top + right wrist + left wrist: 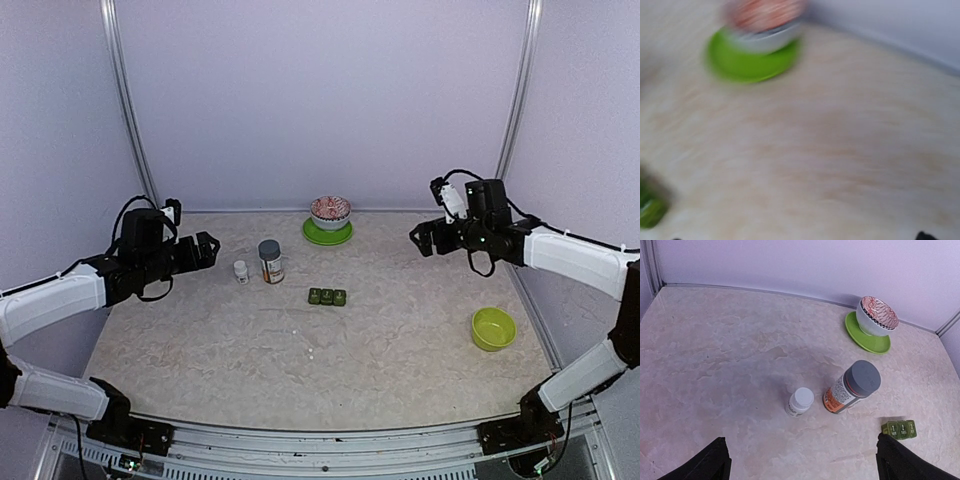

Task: Sort the pills into containers
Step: Reset both arms

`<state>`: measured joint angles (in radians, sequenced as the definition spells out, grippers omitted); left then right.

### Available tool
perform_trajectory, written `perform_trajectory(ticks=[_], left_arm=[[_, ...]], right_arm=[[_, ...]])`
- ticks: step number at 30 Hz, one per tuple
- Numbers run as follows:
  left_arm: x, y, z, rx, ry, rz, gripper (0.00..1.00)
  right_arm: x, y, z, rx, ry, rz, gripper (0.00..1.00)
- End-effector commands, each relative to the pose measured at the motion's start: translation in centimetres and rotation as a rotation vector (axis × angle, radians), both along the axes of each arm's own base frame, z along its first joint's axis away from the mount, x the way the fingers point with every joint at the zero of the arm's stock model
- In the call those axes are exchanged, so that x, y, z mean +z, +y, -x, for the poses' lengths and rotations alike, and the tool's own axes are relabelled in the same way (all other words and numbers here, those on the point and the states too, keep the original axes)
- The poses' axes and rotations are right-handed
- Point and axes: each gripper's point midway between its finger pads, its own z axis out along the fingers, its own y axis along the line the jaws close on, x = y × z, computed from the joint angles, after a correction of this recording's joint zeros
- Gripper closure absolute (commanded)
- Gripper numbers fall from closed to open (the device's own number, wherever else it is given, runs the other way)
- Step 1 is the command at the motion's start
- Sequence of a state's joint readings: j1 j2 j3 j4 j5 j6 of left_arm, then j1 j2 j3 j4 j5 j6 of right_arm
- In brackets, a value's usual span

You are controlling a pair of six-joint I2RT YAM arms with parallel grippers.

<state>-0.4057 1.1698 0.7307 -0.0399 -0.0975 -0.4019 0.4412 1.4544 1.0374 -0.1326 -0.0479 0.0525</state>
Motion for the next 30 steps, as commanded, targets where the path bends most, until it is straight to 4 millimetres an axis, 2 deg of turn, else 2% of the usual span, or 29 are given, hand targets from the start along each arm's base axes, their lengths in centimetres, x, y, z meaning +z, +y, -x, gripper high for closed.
perform_trajectory(ticks=[1,5,13,17,22,30], left_arm=[[3.0,2.0,-1.4,0.090,-0.088,-0.065,0.01],[4.3,2.2,-1.3,0.066,-0.165,-0.110,0.01],[7.4,3.8,-0.3,0.103,-0.262,-0.159,0.01],[8.3,4.4,0.3,0.114,-0.283,-0.172,0.01],[9.0,4.7,1.1,0.108,-0.298,-0.163,0.01],[9.2,5.1,1.6,0.110,-0.309,-0.162,0.01]], right_arm=[[2.5,-4.7,0.0,-0.180,-0.048,-0.084,0.00],[3.0,-8.0,1.0,-0.238,-0.048,-0.130,0.00],[7.4,-12.8,4.2,-0.392,-0.215,-0.096,0.00],[8.9,-14.6,5.5,-0.475,-0.249,-0.093,0.00],[9.9,-16.0,6.8,-0.537,-0.286,-0.099,0.00],[12.9,-16.1,8.6,-0.511,-0.411,-0.156,0.00]])
